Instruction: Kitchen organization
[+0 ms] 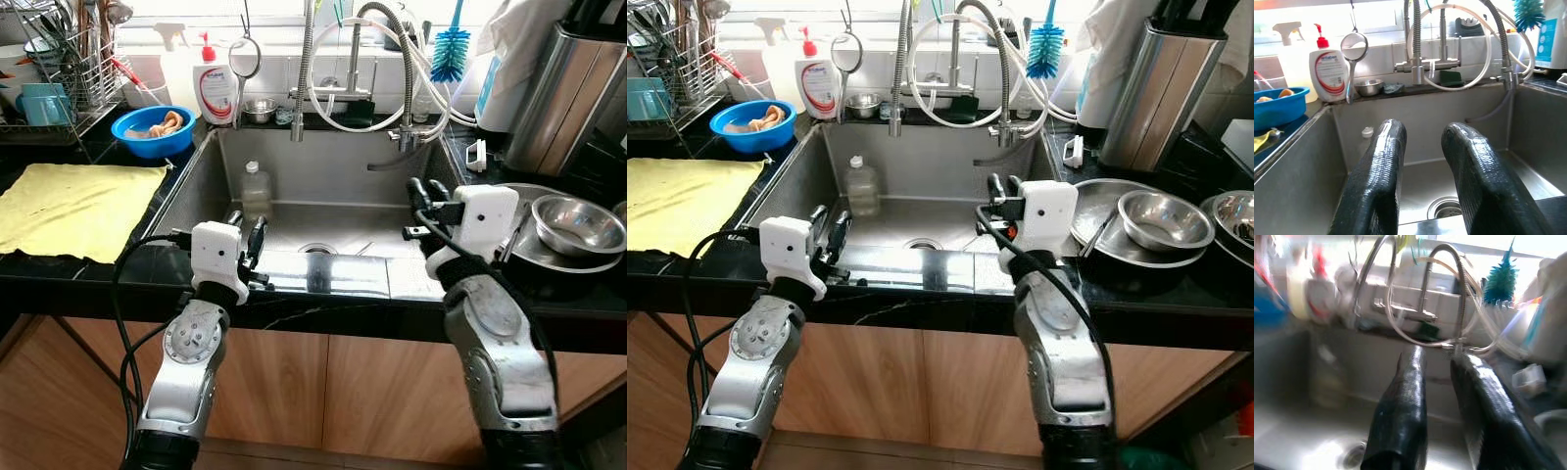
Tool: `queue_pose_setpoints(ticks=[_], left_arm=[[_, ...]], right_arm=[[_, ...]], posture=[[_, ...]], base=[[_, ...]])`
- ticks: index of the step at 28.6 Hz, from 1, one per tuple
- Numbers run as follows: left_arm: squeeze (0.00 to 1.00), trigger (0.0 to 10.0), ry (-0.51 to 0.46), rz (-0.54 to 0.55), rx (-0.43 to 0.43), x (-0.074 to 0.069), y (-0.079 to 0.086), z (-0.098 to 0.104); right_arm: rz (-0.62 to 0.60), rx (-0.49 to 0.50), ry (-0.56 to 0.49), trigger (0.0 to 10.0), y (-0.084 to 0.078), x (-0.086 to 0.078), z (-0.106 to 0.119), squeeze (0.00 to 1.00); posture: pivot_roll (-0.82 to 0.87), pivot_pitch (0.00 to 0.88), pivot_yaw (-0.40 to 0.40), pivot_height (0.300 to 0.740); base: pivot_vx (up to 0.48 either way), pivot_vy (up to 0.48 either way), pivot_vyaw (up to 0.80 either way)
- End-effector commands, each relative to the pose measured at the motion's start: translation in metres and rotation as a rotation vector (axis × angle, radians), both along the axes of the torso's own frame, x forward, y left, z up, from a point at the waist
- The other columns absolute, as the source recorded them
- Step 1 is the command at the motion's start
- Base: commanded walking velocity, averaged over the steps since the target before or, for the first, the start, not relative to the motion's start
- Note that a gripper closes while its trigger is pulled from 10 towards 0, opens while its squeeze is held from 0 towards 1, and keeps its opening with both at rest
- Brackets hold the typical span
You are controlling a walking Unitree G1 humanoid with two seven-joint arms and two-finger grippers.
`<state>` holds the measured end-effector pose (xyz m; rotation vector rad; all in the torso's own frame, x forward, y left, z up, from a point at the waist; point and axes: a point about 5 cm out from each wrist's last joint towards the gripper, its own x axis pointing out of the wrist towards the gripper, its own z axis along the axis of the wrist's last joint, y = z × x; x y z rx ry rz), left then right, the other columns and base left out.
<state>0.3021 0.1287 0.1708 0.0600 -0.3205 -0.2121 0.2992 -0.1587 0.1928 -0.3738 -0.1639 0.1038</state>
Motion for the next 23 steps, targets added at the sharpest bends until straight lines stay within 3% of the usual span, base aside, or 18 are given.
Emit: queue_pose_setpoints(ticks=[1, 3, 4, 5, 6, 8, 9, 10, 11, 12, 13, 15, 23], left_arm=[[0.00, 10.0, -0.009, -0.005, 0.010, 0.001, -0.002, 0.002], [0.00, 10.0, -0.009, -0.008, 0.008, 0.001, -0.002, 0.002], [0.00, 10.0, -0.009, -0.011, 0.008, 0.001, -0.003, 0.002], [0.00, 10.0, -0.008, -0.014, 0.007, 0.001, -0.003, 0.002], [0.00, 10.0, -0.008, -0.016, 0.007, 0.001, -0.003, 0.001], [0.00, 10.0, -0.005, -0.020, 0.007, 0.002, -0.004, 0.001], [0.00, 10.0, -0.005, -0.020, 0.007, 0.002, -0.004, 0.001], [0.00, 10.0, -0.003, -0.026, 0.007, 0.002, -0.005, 0.000], [0.00, 10.0, 0.000, -0.033, 0.006, 0.002, -0.006, 0.000], [0.00, 10.0, 0.000, -0.033, 0.006, 0.002, -0.006, 0.000], [0.00, 10.0, 0.000, -0.035, 0.007, 0.002, -0.007, -0.001], [0.00, 10.0, -0.001, -0.037, 0.004, 0.003, -0.007, 0.000], [0.00, 10.0, 0.003, -0.039, 0.003, 0.004, -0.006, 0.000]], right_arm=[[0.027, -0.157, -0.026, 10.0, 0.005, -0.005, 0.000, 0.00], [0.031, -0.207, -0.025, 10.0, 0.004, -0.007, -0.001, 0.02], [0.039, -0.234, -0.017, 10.0, 0.002, -0.008, -0.002, 0.28], [0.043, -0.286, -0.009, 10.0, -0.003, -0.010, -0.002, 1.00], [0.045, -0.316, -0.004, 10.0, -0.006, -0.011, -0.001, 1.00], [0.037, -0.521, -0.021, 10.0, -0.015, -0.011, 0.003, 1.00], [0.037, -0.521, -0.021, 10.0, -0.015, -0.011, 0.003, 1.00], [0.030, -0.613, -0.014, 10.0, -0.020, -0.011, 0.004, 1.00], [-0.002, -0.675, 0.021, 10.0, -0.027, -0.009, 0.006, 0.82], [-0.002, -0.675, 0.021, 10.0, -0.027, -0.009, 0.006, 0.82], [-0.017, -0.699, 0.036, 10.0, -0.029, -0.009, 0.007, 0.00], [-0.027, -0.768, 0.085, 10.0, -0.034, -0.007, 0.005, 0.00], [-0.017, -0.775, 0.156, 10.0, -0.031, -0.003, -0.008, 0.00]], posture=[[-0.09, 0.000, 0.035, 0.740], [-0.09, 0.000, 0.035, 0.740], [-0.10, 0.000, 0.038, 0.740], [-0.10, 0.000, 0.042, 0.740], [-0.10, 0.000, 0.041, 0.740], [-0.11, 0.000, 0.042, 0.740], [-0.11, 0.000, 0.042, 0.740], [-0.11, 0.000, 0.045, 0.740], [-0.11, 0.000, 0.045, 0.740], [-0.11, 0.000, 0.045, 0.740], [-0.11, 0.000, 0.045, 0.740], [-0.11, 0.000, 0.047, 0.740], [-0.11, 0.000, 0.052, 0.740]], base=[[0.000, 0.000, 0.00], [0.000, 0.000, 0.00], [0.000, 0.000, 0.00], [0.000, 0.000, 0.00], [0.000, 0.000, 0.00], [0.000, 0.000, 0.00], [0.000, 0.000, 0.00], [0.000, 0.000, 0.00], [0.000, 0.000, 0.00], [0.000, 0.000, 0.00], [0.000, 0.000, 0.00], [0.000, 0.000, 0.00], [0.000, 0.000, 0.00]])
